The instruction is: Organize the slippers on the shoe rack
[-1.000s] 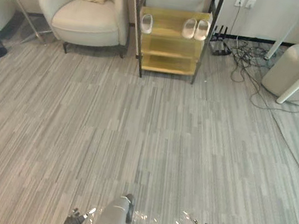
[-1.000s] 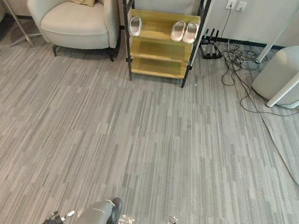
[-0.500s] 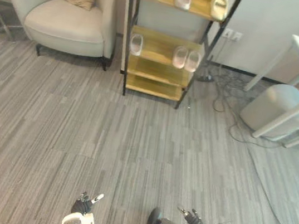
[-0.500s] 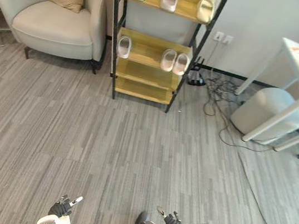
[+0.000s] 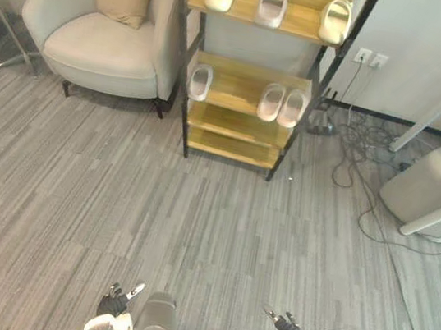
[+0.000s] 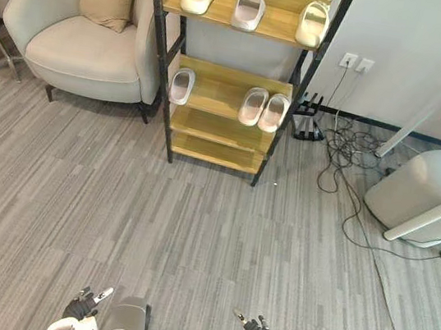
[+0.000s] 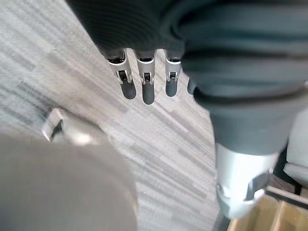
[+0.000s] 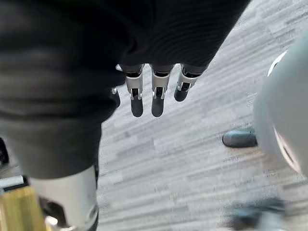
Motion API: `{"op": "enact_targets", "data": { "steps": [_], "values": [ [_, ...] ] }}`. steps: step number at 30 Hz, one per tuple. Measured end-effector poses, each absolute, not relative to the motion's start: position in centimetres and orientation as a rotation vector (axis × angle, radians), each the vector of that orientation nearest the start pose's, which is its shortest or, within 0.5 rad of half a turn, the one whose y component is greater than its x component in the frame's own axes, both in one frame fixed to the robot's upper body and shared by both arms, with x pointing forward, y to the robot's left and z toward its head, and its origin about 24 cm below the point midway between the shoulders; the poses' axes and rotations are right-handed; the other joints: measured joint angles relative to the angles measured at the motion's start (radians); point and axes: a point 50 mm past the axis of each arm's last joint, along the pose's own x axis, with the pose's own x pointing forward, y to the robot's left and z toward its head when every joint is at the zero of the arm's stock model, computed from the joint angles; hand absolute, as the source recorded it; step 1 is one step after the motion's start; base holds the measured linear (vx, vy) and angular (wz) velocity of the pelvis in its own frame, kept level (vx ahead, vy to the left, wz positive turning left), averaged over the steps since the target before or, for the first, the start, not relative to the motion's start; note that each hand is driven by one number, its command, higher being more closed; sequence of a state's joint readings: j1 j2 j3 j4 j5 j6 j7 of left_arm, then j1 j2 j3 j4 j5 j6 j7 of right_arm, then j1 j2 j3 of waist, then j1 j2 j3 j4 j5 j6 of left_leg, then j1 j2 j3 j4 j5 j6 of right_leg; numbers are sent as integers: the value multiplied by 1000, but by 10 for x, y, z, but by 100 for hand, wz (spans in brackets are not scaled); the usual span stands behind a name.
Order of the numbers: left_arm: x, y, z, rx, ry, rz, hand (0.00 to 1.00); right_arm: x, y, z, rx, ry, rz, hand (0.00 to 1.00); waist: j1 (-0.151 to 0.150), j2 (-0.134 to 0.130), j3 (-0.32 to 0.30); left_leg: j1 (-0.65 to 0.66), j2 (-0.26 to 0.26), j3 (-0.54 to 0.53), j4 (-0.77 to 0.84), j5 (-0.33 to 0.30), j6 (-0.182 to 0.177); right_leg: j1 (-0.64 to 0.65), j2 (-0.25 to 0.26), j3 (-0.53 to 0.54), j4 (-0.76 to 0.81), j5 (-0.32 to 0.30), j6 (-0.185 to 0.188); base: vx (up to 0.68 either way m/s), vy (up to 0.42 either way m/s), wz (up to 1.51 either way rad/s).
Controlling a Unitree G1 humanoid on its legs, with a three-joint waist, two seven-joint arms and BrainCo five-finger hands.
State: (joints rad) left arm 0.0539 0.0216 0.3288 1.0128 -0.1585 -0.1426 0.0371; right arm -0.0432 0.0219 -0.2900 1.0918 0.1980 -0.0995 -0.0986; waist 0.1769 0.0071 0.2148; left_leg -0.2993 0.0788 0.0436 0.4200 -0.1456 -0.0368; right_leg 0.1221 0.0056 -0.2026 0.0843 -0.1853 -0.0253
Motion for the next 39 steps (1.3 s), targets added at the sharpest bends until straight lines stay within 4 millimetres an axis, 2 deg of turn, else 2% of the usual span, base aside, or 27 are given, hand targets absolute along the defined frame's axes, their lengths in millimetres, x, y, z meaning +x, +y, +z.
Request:
{"op": "enact_targets", "data": {
  "steps": [1,2,5,6,8,9,11,12,15,17,18,19,20,21,22,23,24,25,27,29,31,32,33,34,35,36,39],
  "values": [
    [107,210,-152,-237,910,471,0,136,-175,-153,289,949,-425,0,13,-9,-9,24,-14,12,-15,59,20,7,-14,23,2,-6,19,414,174,-60],
    [103,213,-152,-234,913,484,0,135,-170,-154,289,955,-405,0,18,-23,-15,20,-18,36,9,29,29,7,-30,31,11,-16,36,493,189,-39],
    [104,214,-152,-228,913,479,0,136,-163,-153,284,956,-375,0,33,-31,-15,41,-19,60,79,-52,40,-11,-53,49,137,-50,81,334,138,-21],
    [106,214,-152,-206,920,456,0,135,-161,-153,280,955,-361,0,34,-35,-16,73,-19,65,85,-87,51,-74,-67,49,327,-71,111,380,169,-9],
    [110,217,-151,-156,929,414,0,128,-159,-156,287,971,-362,0,32,-48,-14,135,-23,64,90,-128,62,-204,-107,49,678,-47,159,342,128,3],
    [111,220,-150,-136,931,401,0,130,-158,-154,287,954,-360,0,27,-55,-17,175,-25,56,88,-147,65,-259,-127,33,820,-47,160,327,46,27],
    [115,222,-149,-132,926,403,0,128,-160,-154,287,953,-365,0,14,-67,-23,245,-24,25,63,-172,80,-312,-146,-27,909,-58,140,348,9,43],
    [117,223,-148,-134,921,405,0,128,-161,-154,283,950,-366,0,9,-72,-25,279,-19,12,42,-179,75,-333,-146,-57,894,-67,124,316,-31,50],
    [119,220,-148,-159,913,418,0,130,-163,-153,292,937,-381,0,-4,-71,-25,381,1,-7,-58,-184,68,-365,-137,-152,605,-68,88,343,-71,25],
    [119,216,-149,-179,913,426,0,134,-166,-152,297,925,-392,0,-11,-62,-24,417,22,-11,-100,-199,41,-405,-92,-147,363,-3,50,503,-147,7],
    [117,217,-149,-178,919,429,0,136,-165,-152,298,927,-387,0,-15,-62,-24,460,37,-19,-128,-221,2,-408,-41,-108,198,102,30,766,-274,21],
    [116,218,-150,-175,924,429,0,133,-165,-153,298,936,-390,0,-17,-72,-26,497,39,-35,-139,-245,-36,-387,-25,-85,129,262,-34,791,-287,17],
    [116,210,-152,-191,938,421,0,137,-171,-151,287,926,-393,0,-12,-40,-27,522,78,-46,-138,-252,-49,-373,5,-102,162,251,-43,683,-266,23],
    [116,208,-152,-198,935,422,0,138,-172,-152,289,929,-399,0,-15,-28,-34,510,101,-62,-116,-238,-72,-372,18,-107,175,214,-51,566,-227,28],
    [116,199,-154,-220,941,414,0,136,-173,-152,300,927,-416,0,-32,-6,-38,488,125,-99,-38,-229,-80,-345,44,-132,173,166,-56,647,-274,40],
    [116,195,-155,-240,944,418,0,136,-176,-151,293,923,-421,0,-35,6,-39,431,137,-124,85,-216,-67,-328,58,-146,170,141,-63,521,-222,36],
    [120,192,-153,-258,930,422,0,136,-176,-151,293,924,-421,0,-35,14,-35,357,141,-140,251,-166,-47,-303,72,-150,163,122,-71,462,-185,15],
    [123,193,-152,-254,921,422,0,136,-175,-152,291,929,-415,0,-32,14,-31,269,153,-147,445,-77,-29,-252,84,-146,135,110,-79,435,-144,7],
    [129,199,-149,-221,896,404,0,135,-171,-152,289,937,-406,0,-30,-1,-10,184,166,-104,594,-133,-43,-150,89,-136,92,105,-87,406,-114,3],
    [136,203,-144,-184,864,378,0,132,-171,-154,298,947,-416,0,-24,-21,2,119,169,-55,556,-179,-59,-70,74,-121,52,105,-86,333,-36,-6],
    [140,201,-142,-170,844,359,0,133,-173,-153,297,944,-420,0,-20,-26,3,76,155,-41,389,-201,-64,-30,56,-111,22,94,-67,254,92,-25],
    [141,197,-142,-162,845,337,0,132,-176,-153,291,942,-427,0,-20,-8,3,67,131,-63,155,-158,-66,-16,48,-109,12,72,-29,169,125,-26],
    [141,195,-143,-162,850,330,0,131,-178,-154,288,944,-431,0,-21,4,0,65,124,-83,86,-121,-67,-17,49,-108,17,67,-22,202,220,-25],
    [141,193,-143,-164,853,324,0,128,-180,-154,283,951,-440,0,-16,6,0,75,97,-106,65,-68,-81,-18,42,-89,26,56,0,153,186,-6],
    [140,196,-144,-154,859,328,0,128,-175,-155,293,952,-431,0,-15,-18,-4,90,69,-99,23,-56,-67,-20,16,-77,26,55,14,213,232,2],
    [141,199,-143,-149,853,332,0,125,-173,-156,299,961,-433,0,-15,-39,-6,99,54,-76,8,-54,-57,-24,-15,-71,34,46,30,198,184,6],
    [140,201,-143,-155,855,347,0,127,-168,-156,304,960,-415,0,-8,-36,-6,106,49,-43,59,-91,-35,-20,-32,-41,56,52,41,131,163,-19]
  ]
}}
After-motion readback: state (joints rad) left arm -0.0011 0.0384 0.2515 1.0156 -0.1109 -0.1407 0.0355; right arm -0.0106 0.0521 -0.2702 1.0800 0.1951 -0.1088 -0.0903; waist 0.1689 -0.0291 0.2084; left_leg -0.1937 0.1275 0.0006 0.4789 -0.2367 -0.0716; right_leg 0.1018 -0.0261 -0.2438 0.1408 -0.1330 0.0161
